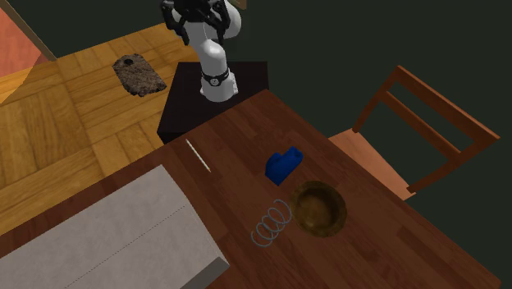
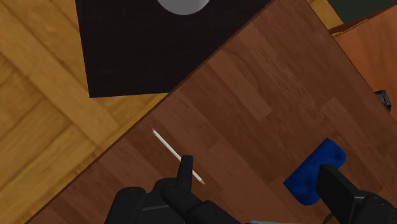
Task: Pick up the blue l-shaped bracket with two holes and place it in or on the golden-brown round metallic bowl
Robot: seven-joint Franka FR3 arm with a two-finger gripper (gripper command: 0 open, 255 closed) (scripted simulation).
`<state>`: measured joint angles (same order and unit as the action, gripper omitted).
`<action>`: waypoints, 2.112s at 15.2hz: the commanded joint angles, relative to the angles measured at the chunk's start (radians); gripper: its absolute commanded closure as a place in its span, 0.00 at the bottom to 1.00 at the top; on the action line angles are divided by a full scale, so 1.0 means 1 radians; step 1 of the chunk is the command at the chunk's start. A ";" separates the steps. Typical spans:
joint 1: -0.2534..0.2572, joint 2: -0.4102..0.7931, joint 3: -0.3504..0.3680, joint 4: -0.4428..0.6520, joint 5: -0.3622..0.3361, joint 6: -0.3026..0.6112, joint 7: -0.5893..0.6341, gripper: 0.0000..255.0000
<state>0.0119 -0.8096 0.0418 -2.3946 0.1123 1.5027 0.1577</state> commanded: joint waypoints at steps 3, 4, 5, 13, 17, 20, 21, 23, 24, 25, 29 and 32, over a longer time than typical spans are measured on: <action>-0.002 0.000 0.048 -0.044 0.034 0.055 0.076 0.00; -0.003 0.004 0.073 -0.064 0.050 0.084 0.114 0.00; -0.004 0.010 0.098 -0.082 0.067 0.113 0.151 0.00; -0.017 0.141 0.308 -0.162 0.180 0.371 0.450 0.00; -0.042 0.262 0.417 -0.157 0.206 0.509 0.604 0.00; -0.074 0.373 0.500 -0.135 0.197 0.613 0.728 0.00; -0.087 0.414 0.528 -0.125 0.187 0.647 0.773 0.00; -0.117 0.502 0.582 -0.099 0.153 0.714 0.869 0.00; -0.134 0.548 0.608 -0.084 0.127 0.745 0.921 0.00; -0.152 0.597 0.634 -0.067 0.096 0.776 0.977 0.00; -0.201 0.814 0.701 0.015 -0.102 0.874 1.242 0.00; -0.177 0.983 0.680 0.098 -0.286 0.909 1.454 0.00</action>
<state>-0.1733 0.1135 0.7300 -2.3247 -0.1035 2.3983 1.5314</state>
